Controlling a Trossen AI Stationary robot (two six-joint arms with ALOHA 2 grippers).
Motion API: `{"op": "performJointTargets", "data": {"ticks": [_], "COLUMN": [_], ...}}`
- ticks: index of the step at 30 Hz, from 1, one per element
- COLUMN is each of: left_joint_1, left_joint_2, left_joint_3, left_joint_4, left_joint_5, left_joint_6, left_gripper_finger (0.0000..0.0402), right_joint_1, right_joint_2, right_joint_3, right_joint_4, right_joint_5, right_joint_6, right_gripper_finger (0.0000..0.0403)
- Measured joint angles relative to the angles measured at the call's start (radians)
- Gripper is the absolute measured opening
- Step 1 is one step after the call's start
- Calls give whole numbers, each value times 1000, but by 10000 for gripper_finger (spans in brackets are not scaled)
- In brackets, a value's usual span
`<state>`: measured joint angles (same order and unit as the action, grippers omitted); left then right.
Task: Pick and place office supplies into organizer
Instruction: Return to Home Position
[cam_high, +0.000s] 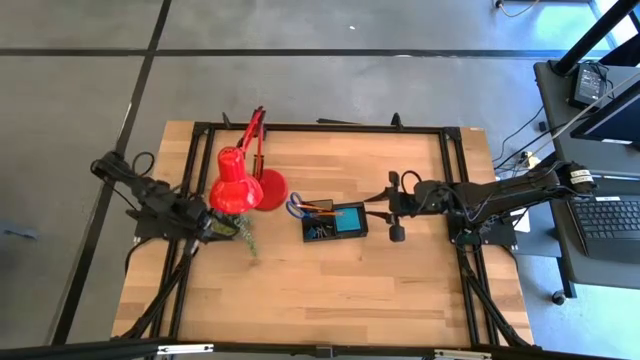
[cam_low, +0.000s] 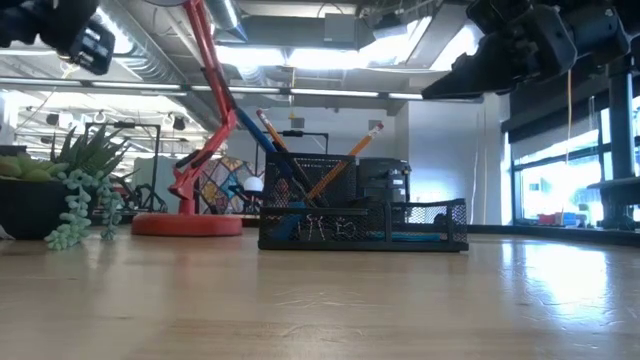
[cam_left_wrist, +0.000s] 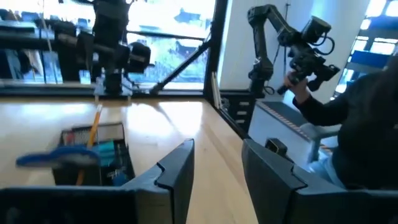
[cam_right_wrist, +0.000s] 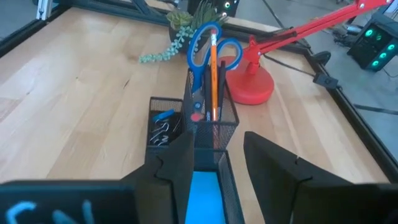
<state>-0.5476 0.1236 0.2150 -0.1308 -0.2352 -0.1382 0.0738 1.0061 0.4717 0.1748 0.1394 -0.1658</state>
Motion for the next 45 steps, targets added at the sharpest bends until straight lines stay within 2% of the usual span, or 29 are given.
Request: {"op": "performJointTargets", "data": {"ticks": [4,8,13,18,24,26,29,35,45], "left_joint_1": [0,1,15,68,232,300,401,597,857], "left_joint_2": [-125,-122,-123,-123,-121,-121,-121,-109,-118], "left_joint_3": [0,5,6,6,5,5,4,4,4], "left_joint_4": [-141,-204,-263,-262,-250,-243,-201,2,-77], "left_joint_5": [-39,-235,-540,-586,-786,-780,-719,-453,-378], "left_joint_6": [-39,-32,-47,-48,-77,-74,-27,182,186], "left_gripper_finger": [130,130,130,130,130,130,130,130,130], "right_joint_1": [0,-2,-15,-38,-65,-70,-80,-91,-91], "right_joint_2": [0,0,0,0,0,0,0,1,1], "right_joint_3": [0,-1,-1,-1,-1,-1,-1,-1,-1], "right_joint_4": [-25,-25,-26,-28,-24,-21,-13,-18,-21], "right_joint_5": [0,-2,-1,-1,1,0,0,0,0], "right_joint_6": [3,0,3,0,3,1,-2,4,4], "right_gripper_finger": [145,145,145,145,145,145,145,145,145]}}
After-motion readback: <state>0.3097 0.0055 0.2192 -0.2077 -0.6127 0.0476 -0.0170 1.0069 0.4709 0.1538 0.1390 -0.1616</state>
